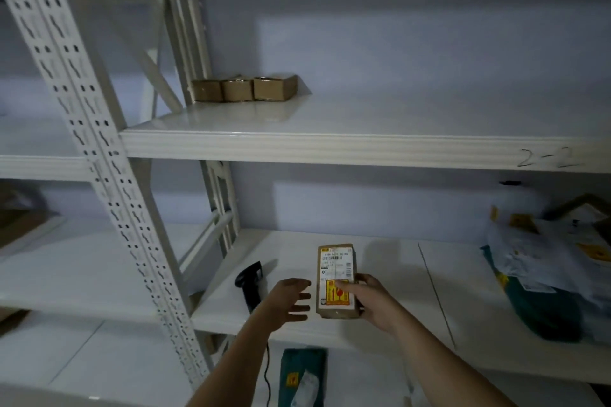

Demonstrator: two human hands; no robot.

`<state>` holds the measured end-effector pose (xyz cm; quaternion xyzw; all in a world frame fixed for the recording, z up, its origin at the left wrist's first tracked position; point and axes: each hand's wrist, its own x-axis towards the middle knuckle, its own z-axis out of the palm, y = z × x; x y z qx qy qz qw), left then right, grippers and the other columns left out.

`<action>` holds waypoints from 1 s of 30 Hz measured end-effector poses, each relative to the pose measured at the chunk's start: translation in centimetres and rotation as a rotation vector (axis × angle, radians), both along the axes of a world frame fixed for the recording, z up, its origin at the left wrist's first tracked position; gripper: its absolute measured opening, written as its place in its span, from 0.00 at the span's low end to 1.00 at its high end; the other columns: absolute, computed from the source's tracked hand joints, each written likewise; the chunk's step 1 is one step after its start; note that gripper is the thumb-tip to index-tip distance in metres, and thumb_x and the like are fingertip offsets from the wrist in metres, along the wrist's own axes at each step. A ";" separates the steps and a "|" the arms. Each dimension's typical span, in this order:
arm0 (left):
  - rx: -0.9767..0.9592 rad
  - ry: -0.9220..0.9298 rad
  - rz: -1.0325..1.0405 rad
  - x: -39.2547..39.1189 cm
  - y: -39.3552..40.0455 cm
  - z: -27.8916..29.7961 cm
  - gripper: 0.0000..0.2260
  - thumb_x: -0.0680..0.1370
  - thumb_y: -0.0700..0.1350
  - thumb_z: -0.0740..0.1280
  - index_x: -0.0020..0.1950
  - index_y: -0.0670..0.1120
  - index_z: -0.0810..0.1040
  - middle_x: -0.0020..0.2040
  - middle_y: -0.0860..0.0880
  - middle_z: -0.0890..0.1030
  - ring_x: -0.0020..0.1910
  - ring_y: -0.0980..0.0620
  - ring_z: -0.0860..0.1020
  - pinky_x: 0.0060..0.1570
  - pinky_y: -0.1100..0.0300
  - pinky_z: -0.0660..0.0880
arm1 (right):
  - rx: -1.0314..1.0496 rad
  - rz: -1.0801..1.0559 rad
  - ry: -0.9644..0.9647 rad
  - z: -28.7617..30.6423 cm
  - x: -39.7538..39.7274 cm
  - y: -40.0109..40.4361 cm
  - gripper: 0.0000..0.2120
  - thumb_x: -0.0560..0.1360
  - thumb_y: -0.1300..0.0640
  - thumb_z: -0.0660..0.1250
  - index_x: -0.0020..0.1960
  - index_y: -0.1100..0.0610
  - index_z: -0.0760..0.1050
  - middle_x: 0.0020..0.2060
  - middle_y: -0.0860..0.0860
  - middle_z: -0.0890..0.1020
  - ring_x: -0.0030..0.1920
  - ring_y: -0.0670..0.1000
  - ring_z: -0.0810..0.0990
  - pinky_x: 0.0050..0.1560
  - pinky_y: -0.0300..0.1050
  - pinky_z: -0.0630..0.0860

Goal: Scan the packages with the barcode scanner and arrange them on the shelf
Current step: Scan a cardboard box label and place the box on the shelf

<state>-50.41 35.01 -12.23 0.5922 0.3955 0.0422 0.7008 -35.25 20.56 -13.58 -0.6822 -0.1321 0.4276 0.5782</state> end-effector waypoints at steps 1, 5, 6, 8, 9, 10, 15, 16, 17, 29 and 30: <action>-0.001 0.012 0.034 -0.9 1.1 -0.2 0.12 0.81 0.48 0.64 0.63 0.45 0.76 0.57 0.43 0.78 0.54 0.43 0.79 0.54 0.49 0.79 | -0.011 -0.001 -0.006 -0.1 -0.8 1.3 0.27 0.69 0.55 0.80 0.63 0.55 0.73 0.51 0.53 0.87 0.51 0.55 0.87 0.56 0.58 0.82; -0.041 0.021 0.172 -4.7 5.9 -1.2 0.07 0.80 0.43 0.63 0.55 0.41 0.73 0.44 0.44 0.76 0.39 0.46 0.76 0.46 0.50 0.78 | -0.035 -0.021 -0.011 -0.5 -3.9 6.7 0.25 0.69 0.56 0.80 0.61 0.55 0.71 0.51 0.53 0.86 0.47 0.52 0.87 0.40 0.48 0.82; -0.041 0.034 0.209 -5.2 6.5 -1.3 0.06 0.80 0.42 0.63 0.53 0.41 0.73 0.42 0.43 0.76 0.39 0.46 0.76 0.47 0.49 0.78 | -0.039 -0.027 -0.018 -0.5 -4.4 7.5 0.23 0.69 0.57 0.79 0.59 0.55 0.73 0.49 0.52 0.87 0.45 0.51 0.87 0.37 0.46 0.81; -0.045 0.060 0.278 -6.4 8.0 -1.6 0.06 0.80 0.41 0.62 0.53 0.39 0.74 0.45 0.41 0.78 0.42 0.44 0.78 0.45 0.49 0.79 | -0.050 -0.030 -0.035 -0.7 -5.1 9.2 0.15 0.71 0.58 0.78 0.53 0.53 0.76 0.42 0.49 0.87 0.40 0.48 0.87 0.34 0.43 0.80; -0.052 0.065 0.303 -6.6 8.7 -1.9 0.07 0.80 0.41 0.62 0.55 0.39 0.74 0.48 0.40 0.78 0.45 0.42 0.78 0.46 0.49 0.78 | -0.054 -0.028 -0.043 -0.8 -5.3 9.9 0.13 0.71 0.59 0.78 0.53 0.53 0.77 0.41 0.49 0.88 0.40 0.48 0.87 0.34 0.42 0.80; -0.060 0.069 0.322 -6.8 9.5 -2.1 0.07 0.81 0.40 0.62 0.57 0.38 0.73 0.51 0.39 0.78 0.48 0.41 0.77 0.50 0.48 0.76 | -0.060 -0.024 -0.051 -1.0 -5.3 10.6 0.13 0.72 0.59 0.77 0.54 0.54 0.79 0.42 0.50 0.88 0.41 0.49 0.87 0.35 0.43 0.80; -0.085 0.125 0.313 -5.5 12.2 -3.4 0.15 0.81 0.40 0.63 0.65 0.35 0.71 0.63 0.35 0.76 0.53 0.40 0.75 0.59 0.46 0.73 | -0.094 -0.017 -0.049 -2.1 -3.9 13.3 0.16 0.72 0.59 0.77 0.59 0.56 0.81 0.49 0.53 0.88 0.48 0.53 0.87 0.42 0.47 0.83; -0.086 0.137 0.305 -5.1 12.6 -3.6 0.16 0.80 0.40 0.63 0.67 0.35 0.70 0.64 0.35 0.75 0.55 0.39 0.75 0.61 0.46 0.73 | -0.095 -0.015 -0.045 -2.4 -3.5 13.8 0.16 0.72 0.59 0.77 0.59 0.56 0.81 0.48 0.53 0.88 0.47 0.52 0.87 0.41 0.47 0.83; -0.090 0.154 0.299 -4.5 13.0 -3.9 0.18 0.80 0.40 0.64 0.68 0.36 0.69 0.65 0.35 0.74 0.58 0.38 0.74 0.63 0.45 0.72 | -0.097 -0.010 -0.041 -2.6 -2.9 14.4 0.16 0.72 0.58 0.77 0.59 0.56 0.81 0.47 0.53 0.88 0.45 0.52 0.88 0.38 0.46 0.83; -0.154 0.480 0.220 2.0 17.4 -6.8 0.20 0.79 0.42 0.67 0.68 0.38 0.67 0.69 0.37 0.70 0.67 0.38 0.70 0.67 0.44 0.69 | -0.124 0.023 0.016 -4.3 4.4 19.6 0.17 0.74 0.58 0.75 0.62 0.60 0.80 0.52 0.56 0.87 0.48 0.53 0.86 0.38 0.45 0.81; -0.141 0.480 0.230 2.3 17.7 -7.1 0.18 0.79 0.41 0.66 0.66 0.38 0.68 0.68 0.38 0.71 0.66 0.39 0.71 0.68 0.46 0.69 | -0.123 0.026 0.022 -4.5 4.8 19.9 0.17 0.74 0.58 0.75 0.62 0.60 0.80 0.52 0.56 0.86 0.49 0.54 0.86 0.39 0.46 0.81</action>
